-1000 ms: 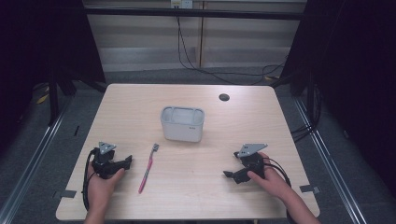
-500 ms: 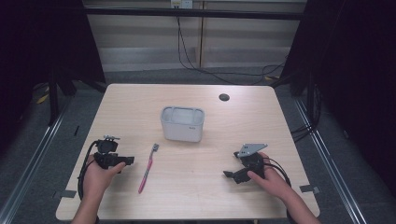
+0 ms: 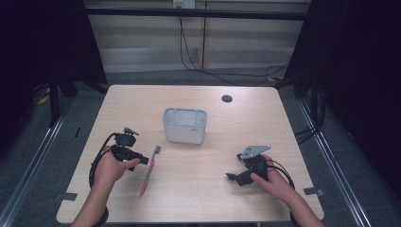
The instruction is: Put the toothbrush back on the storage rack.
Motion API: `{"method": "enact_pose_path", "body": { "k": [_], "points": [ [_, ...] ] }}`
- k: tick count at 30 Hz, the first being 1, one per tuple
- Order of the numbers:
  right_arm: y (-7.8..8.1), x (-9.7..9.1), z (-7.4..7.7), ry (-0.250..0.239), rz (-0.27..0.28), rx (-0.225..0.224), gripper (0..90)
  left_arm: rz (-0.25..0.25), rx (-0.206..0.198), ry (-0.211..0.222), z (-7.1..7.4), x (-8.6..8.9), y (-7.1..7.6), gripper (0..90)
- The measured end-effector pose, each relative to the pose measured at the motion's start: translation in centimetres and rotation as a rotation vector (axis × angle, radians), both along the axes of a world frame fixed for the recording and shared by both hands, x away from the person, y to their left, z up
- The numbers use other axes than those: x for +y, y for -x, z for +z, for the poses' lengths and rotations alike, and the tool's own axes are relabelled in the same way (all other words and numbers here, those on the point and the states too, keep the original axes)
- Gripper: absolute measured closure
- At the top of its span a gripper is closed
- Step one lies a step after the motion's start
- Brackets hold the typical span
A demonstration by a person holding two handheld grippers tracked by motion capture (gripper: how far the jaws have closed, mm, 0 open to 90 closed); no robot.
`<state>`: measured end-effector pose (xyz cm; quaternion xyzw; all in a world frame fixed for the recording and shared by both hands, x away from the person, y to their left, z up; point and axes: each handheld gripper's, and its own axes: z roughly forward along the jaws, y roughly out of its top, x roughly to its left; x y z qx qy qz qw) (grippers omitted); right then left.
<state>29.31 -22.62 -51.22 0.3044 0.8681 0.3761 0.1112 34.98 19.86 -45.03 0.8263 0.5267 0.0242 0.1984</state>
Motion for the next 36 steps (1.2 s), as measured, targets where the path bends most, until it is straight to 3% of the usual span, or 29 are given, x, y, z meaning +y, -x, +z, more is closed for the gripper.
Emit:
{"method": "enact_pose_path", "body": {
  "k": [6, 16, 25, 36],
  "points": [
    [0.0, 0.0, 0.0, 0.0, 0.0, -0.001, 10.2, -0.005, 0.015, 0.0, -0.3, -0.9, -0.3, 35.9],
    [0.0, 0.0, 0.0, 0.0, 0.002, -0.003, 10.2, -0.026, 0.056, -0.037, -0.8, -2.1, -0.4, 41.9],
    [0.0, 0.0, 0.0, 0.0, 0.002, -0.003, 10.2, -0.029, 0.098, -0.064, -0.8, -3.2, -0.4, 53.5],
    [0.0, 0.0, 0.0, 0.0, 0.002, -0.003, 10.2, 0.0, 0.113, -0.065, -1.7, -4.3, -0.4, 68.4]
  ]
}}
